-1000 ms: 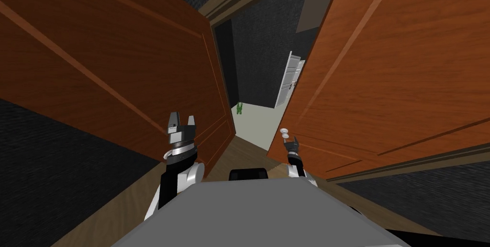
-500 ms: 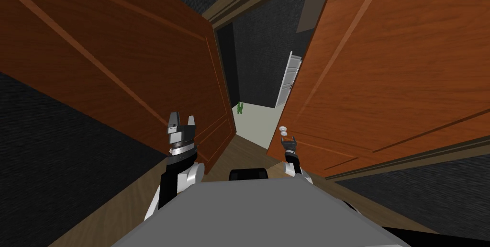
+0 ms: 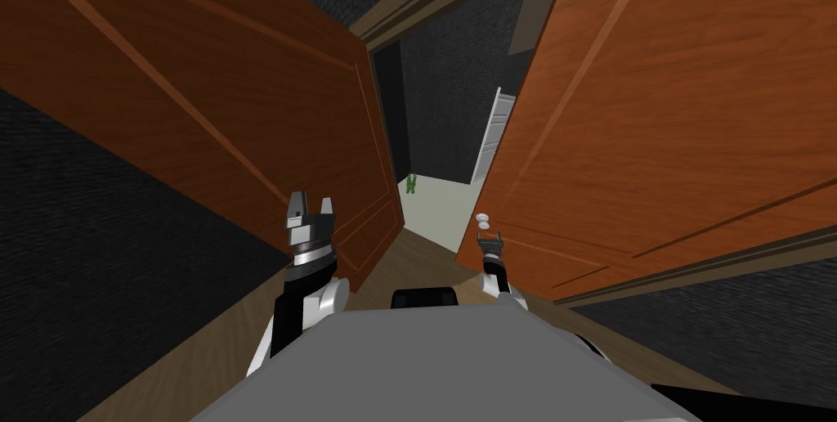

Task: Pull the door open

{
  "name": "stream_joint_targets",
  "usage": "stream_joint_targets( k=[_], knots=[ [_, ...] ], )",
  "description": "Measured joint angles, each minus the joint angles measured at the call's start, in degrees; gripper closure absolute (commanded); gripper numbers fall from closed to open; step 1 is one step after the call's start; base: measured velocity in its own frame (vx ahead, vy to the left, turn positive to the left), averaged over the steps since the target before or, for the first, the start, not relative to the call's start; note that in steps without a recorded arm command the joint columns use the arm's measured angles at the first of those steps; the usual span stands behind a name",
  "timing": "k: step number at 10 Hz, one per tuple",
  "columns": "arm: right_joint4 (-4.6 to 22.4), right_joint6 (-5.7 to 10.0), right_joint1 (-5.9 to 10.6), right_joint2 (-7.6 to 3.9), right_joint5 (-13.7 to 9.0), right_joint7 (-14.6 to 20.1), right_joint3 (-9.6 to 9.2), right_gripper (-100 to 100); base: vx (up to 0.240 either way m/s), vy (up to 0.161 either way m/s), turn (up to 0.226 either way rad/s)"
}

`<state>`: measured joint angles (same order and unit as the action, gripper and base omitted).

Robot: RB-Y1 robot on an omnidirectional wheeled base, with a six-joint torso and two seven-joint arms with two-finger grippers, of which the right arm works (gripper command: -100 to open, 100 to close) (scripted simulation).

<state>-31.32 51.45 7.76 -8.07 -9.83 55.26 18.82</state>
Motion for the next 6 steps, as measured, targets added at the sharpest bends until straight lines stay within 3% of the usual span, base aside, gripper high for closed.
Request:
stream_joint_targets(
  k=[6],
  knots=[
    [0.9,-0.88,1.92,1.11,-3.0,8.5,-1.06,-100,-0.062,-0.006,0.021]
  ],
)
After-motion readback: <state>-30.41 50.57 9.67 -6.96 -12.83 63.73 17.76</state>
